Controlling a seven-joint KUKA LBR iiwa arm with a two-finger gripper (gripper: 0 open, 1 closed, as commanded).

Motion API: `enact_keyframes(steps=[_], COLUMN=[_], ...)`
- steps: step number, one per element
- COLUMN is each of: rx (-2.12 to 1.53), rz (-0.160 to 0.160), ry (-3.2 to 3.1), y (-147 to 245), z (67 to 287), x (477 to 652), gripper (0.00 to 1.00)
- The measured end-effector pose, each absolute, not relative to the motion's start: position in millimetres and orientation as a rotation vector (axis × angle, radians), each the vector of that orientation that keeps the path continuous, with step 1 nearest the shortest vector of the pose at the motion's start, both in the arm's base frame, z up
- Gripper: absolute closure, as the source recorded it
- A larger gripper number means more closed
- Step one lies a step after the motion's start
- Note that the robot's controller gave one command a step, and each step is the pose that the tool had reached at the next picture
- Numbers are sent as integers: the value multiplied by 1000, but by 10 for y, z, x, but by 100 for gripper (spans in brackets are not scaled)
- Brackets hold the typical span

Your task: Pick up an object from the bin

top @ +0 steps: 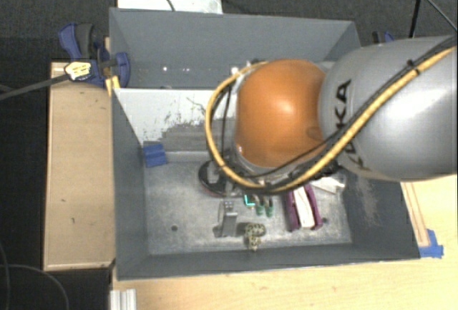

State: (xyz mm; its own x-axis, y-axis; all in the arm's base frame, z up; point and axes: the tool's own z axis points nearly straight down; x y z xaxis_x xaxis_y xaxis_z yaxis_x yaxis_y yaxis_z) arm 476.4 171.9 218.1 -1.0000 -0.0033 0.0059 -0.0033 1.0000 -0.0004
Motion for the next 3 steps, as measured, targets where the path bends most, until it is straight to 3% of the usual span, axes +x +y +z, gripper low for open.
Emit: enact_keyframes(steps=[1,2,3], rx=[-917,-1054,-1222], rz=[-7,-6,-2], ry=[-3021,-2965,-2899], y=[1173,1154,931], z=[745,1017,1084], x=[5426,5389,5495], gripper=[0,0,0])
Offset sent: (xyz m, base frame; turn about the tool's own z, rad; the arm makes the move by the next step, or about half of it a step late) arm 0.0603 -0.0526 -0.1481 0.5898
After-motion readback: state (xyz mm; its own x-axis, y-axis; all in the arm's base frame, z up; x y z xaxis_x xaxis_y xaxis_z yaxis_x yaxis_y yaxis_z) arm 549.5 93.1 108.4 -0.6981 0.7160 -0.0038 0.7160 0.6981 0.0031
